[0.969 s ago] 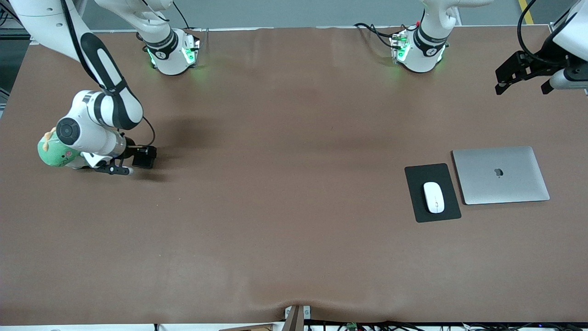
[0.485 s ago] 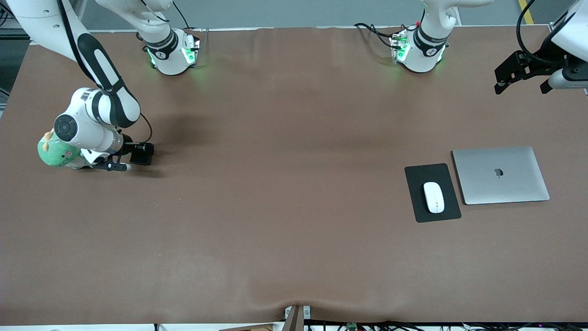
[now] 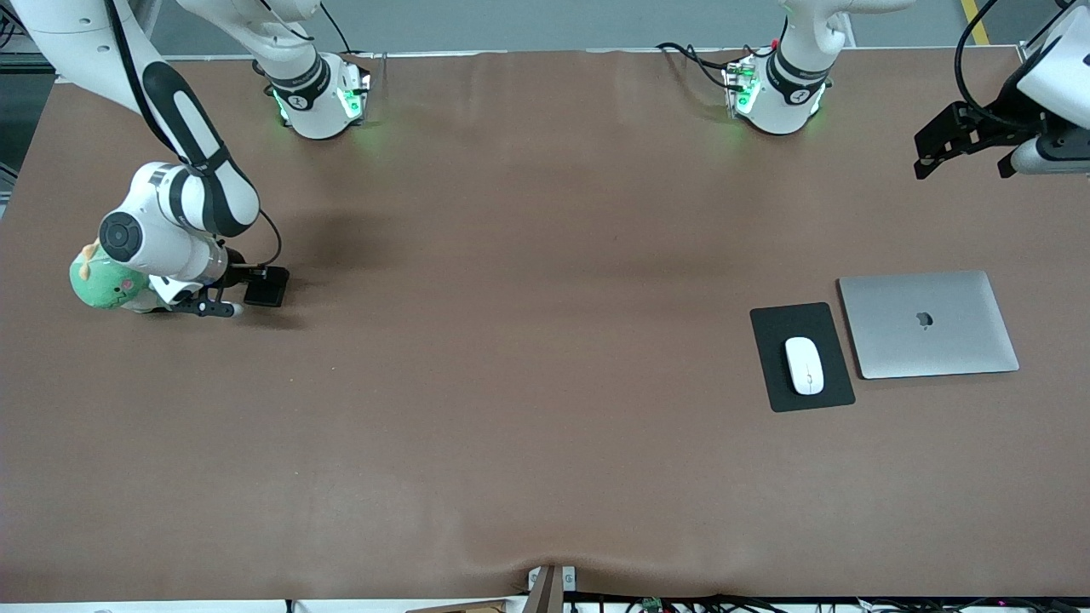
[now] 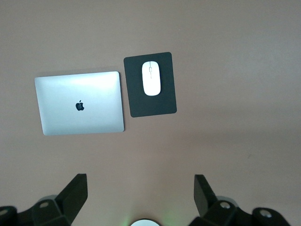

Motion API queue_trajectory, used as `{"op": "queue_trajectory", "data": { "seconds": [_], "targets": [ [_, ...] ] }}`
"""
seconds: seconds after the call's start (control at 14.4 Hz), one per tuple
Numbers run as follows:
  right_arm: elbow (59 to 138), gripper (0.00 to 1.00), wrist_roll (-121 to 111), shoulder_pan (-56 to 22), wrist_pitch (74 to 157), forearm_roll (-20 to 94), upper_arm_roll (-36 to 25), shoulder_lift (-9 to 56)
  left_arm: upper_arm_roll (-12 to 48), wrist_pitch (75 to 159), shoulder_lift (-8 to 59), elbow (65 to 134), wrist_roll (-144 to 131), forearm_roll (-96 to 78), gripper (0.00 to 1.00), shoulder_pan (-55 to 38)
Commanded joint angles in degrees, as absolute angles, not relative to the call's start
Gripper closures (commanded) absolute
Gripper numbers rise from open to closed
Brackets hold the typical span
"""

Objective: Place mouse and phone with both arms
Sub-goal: 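Lower the black phone beside the green plush toy with the right gripper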

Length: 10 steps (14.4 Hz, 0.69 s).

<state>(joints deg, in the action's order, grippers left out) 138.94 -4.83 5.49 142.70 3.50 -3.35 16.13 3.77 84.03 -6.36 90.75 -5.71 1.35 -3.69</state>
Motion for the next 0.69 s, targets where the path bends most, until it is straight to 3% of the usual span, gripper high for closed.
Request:
{"op": "queue_trajectory", "data": {
  "seconds": [0.0, 0.21, 0.62],
  "targets": [
    [138.4, 0.00, -5.4, 6.9, 141.2, 2.9, -2.3, 14.2, 3.4, 83.8, -6.5, 90.9, -5.4, 0.4, 0.00, -3.4],
    [135.5, 0.00, -5.4, 6.7, 137.3, 2.9, -2.2, 13.9, 3.3, 83.8, -6.7, 90.9, -5.7, 0.4, 0.00, -2.3],
    [117.9, 0.00, -5.3, 6.9, 113.2, 3.0, -2.2, 14.0, 3.3, 84.4, -6.5, 90.8, -6.1, 0.2, 0.00, -2.3]
  ]
}}
